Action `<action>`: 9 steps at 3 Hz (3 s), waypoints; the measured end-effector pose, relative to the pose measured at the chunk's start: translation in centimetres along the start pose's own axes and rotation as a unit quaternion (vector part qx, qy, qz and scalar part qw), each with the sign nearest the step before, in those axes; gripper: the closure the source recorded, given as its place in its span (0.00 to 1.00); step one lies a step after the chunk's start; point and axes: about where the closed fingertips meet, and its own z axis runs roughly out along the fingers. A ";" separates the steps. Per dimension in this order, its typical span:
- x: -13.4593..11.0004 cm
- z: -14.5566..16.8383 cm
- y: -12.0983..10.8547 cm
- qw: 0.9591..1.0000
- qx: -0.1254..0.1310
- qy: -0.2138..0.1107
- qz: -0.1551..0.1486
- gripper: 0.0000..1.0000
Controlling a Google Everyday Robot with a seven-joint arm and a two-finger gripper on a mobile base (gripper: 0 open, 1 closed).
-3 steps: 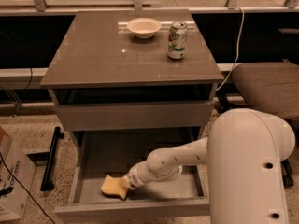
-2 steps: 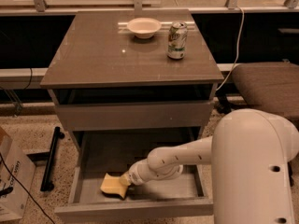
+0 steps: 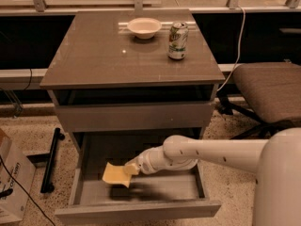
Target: Pick sponge from middle drawer and place on counter
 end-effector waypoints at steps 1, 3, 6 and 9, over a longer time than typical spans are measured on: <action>-3.5 -5.4 0.4 0.998 -0.021 -0.040 -0.051 1.00; -12.9 -23.2 -1.0 0.971 -0.009 -0.093 -0.221 1.00; -31.2 -43.0 -0.3 0.880 0.105 -0.077 -0.457 1.00; -34.7 -44.4 -0.6 0.863 0.146 -0.123 -0.467 1.00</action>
Offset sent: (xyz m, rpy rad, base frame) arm 0.0350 -0.1155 0.2343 0.1655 -0.4085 0.2551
